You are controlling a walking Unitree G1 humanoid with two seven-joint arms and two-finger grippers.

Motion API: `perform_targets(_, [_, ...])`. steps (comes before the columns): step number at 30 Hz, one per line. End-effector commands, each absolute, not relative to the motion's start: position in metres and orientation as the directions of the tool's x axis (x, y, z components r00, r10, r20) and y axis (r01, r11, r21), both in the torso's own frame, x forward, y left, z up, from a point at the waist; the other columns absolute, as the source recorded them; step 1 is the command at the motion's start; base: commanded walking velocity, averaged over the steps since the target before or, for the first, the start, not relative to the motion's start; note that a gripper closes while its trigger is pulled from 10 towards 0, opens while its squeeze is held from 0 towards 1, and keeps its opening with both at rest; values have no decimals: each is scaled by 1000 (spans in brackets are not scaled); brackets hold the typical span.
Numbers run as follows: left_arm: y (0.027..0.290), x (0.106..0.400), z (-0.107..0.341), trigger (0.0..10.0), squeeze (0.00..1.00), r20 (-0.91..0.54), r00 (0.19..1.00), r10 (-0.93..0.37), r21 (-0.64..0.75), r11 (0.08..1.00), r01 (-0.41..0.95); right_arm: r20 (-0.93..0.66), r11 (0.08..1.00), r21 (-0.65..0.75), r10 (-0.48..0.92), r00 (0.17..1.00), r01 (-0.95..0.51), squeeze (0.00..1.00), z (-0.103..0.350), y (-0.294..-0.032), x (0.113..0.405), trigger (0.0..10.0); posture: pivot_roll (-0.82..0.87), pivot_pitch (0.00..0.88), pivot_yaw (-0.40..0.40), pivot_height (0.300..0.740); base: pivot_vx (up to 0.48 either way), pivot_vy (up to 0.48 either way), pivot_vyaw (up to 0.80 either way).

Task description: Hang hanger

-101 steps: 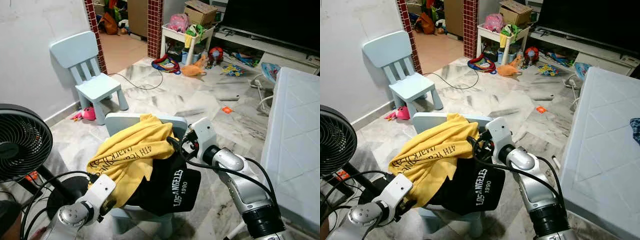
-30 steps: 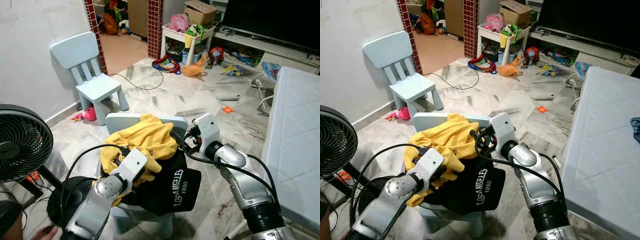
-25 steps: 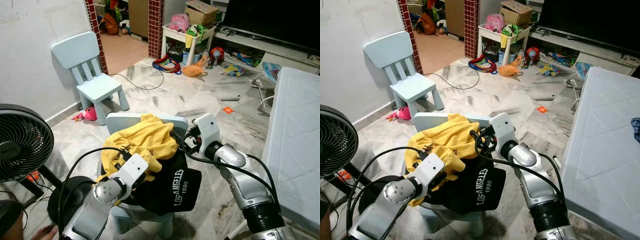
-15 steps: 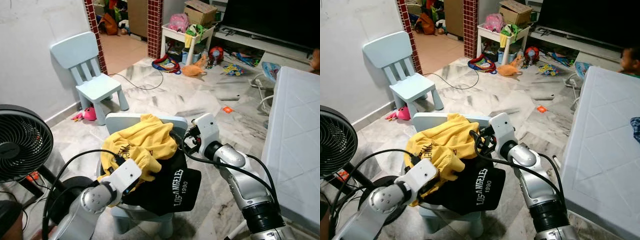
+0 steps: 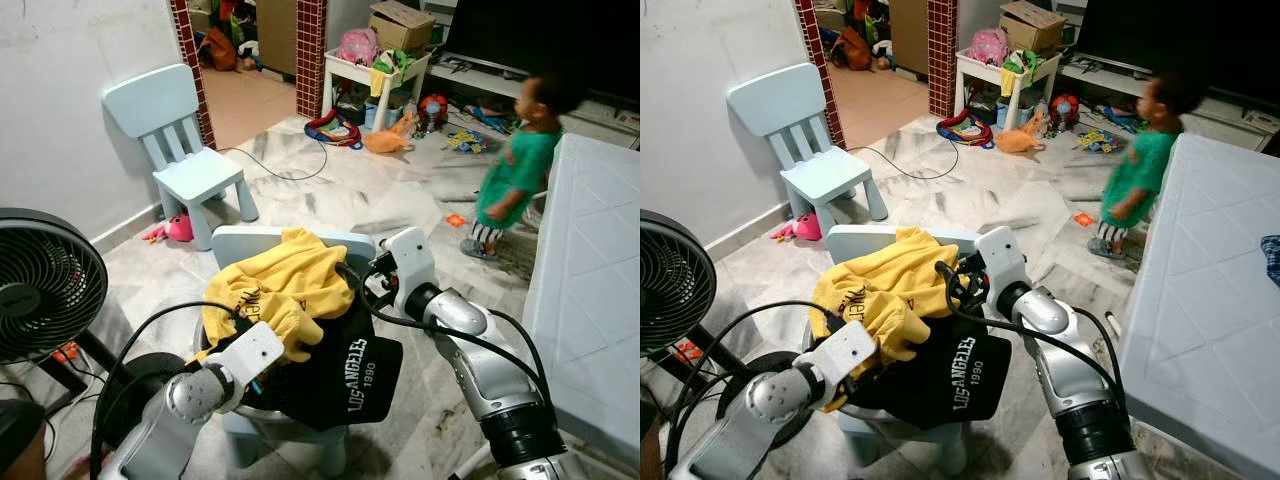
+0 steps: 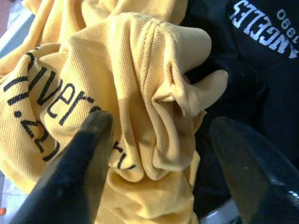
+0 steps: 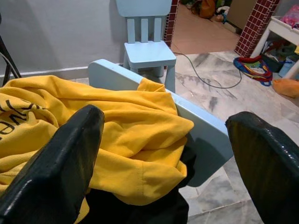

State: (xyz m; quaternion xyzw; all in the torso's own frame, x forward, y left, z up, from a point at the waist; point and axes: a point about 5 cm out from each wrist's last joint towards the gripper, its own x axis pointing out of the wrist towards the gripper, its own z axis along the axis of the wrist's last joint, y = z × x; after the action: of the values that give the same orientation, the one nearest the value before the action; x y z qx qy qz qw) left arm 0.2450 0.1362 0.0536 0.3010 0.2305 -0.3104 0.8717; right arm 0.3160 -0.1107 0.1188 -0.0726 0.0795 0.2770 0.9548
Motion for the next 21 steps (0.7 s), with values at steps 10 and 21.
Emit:
perform_targets(10, [119,254,45,10000,682,-580,672,-461,344,609,715,-189,833,-109,519,834,-543,0,121,-112,317,10000,-3,33,-26,740,0,0,0])
perform_targets(21, [111,252,40,4235,0,-630,614,-475,365,516,775,-189,833,-113,517,835,-541,0,122,-113,318,10000,-7,32,-25,740,0,0,0])
